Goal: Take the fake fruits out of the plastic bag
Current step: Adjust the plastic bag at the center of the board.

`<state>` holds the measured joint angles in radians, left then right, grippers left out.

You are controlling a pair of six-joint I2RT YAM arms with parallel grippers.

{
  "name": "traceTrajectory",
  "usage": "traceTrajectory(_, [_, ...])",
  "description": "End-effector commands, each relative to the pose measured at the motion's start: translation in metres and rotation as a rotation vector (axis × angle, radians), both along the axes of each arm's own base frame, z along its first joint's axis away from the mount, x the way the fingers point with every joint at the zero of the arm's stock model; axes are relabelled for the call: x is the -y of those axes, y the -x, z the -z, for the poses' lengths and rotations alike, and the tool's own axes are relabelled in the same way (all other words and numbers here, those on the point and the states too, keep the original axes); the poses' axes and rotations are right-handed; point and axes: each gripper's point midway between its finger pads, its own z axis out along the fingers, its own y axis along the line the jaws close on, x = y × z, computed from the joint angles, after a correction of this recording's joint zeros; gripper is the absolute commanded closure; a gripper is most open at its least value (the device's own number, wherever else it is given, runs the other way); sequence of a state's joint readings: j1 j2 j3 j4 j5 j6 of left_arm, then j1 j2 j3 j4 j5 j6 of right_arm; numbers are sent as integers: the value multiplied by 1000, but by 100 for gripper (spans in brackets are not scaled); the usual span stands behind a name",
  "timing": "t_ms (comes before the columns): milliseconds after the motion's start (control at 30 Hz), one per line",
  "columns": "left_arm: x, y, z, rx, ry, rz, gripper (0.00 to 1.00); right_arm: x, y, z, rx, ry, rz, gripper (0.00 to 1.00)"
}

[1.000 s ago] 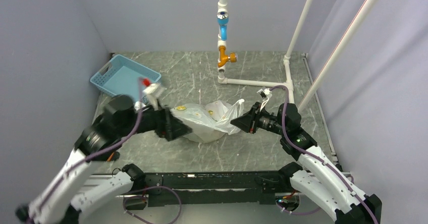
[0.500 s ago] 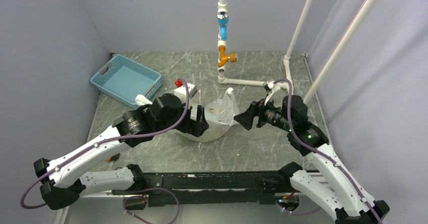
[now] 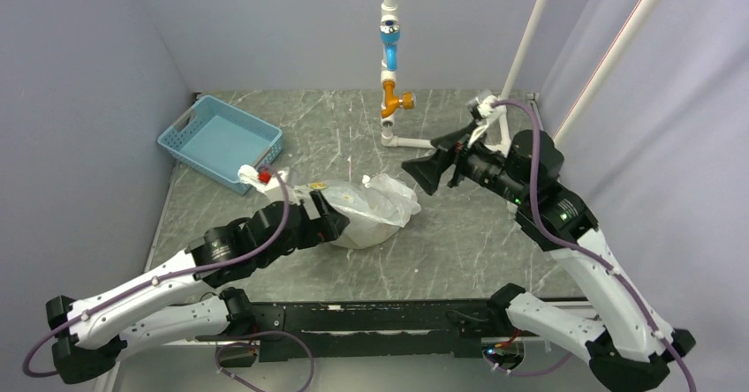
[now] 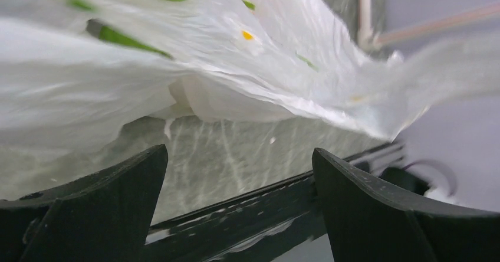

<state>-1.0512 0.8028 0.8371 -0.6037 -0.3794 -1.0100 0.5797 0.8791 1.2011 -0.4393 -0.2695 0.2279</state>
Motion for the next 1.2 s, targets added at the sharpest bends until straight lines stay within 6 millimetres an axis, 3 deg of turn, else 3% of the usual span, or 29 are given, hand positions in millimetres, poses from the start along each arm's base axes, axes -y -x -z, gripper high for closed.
traceTrajectory(0, [-9,-21,-33,-61,364,-322,1,-29,-2,-33,97,-28,-63,3])
traceTrajectory(167, [-13,-29,-42,-150,434,-463,1,-54,2,-23,76,-16,-101,3])
traceTrajectory(300, [-13,-33,-37,-264,405,-563,1,-57,4,-18,78,11,-90,3])
traceTrajectory(433, [-10,-36,-29,-376,371,-649,7,-58,4,-18,91,34,-87,3])
traceTrajectory(633, [-15,-32,-8,-439,303,-711,34,-64,2,-17,102,86,-85,3])
traceTrajectory(733, [-19,-30,2,-425,288,-693,57,-69,3,-15,97,106,-106,3])
traceTrajectory(800, [-22,-28,7,-409,269,-666,64,-75,3,-10,87,119,-123,3])
traceTrajectory(1000, [-36,-15,24,-367,272,-590,77,-96,15,36,-9,141,-219,1])
traceTrajectory(1167, [-24,-15,24,-290,360,-463,84,-112,41,84,-42,188,-288,1])
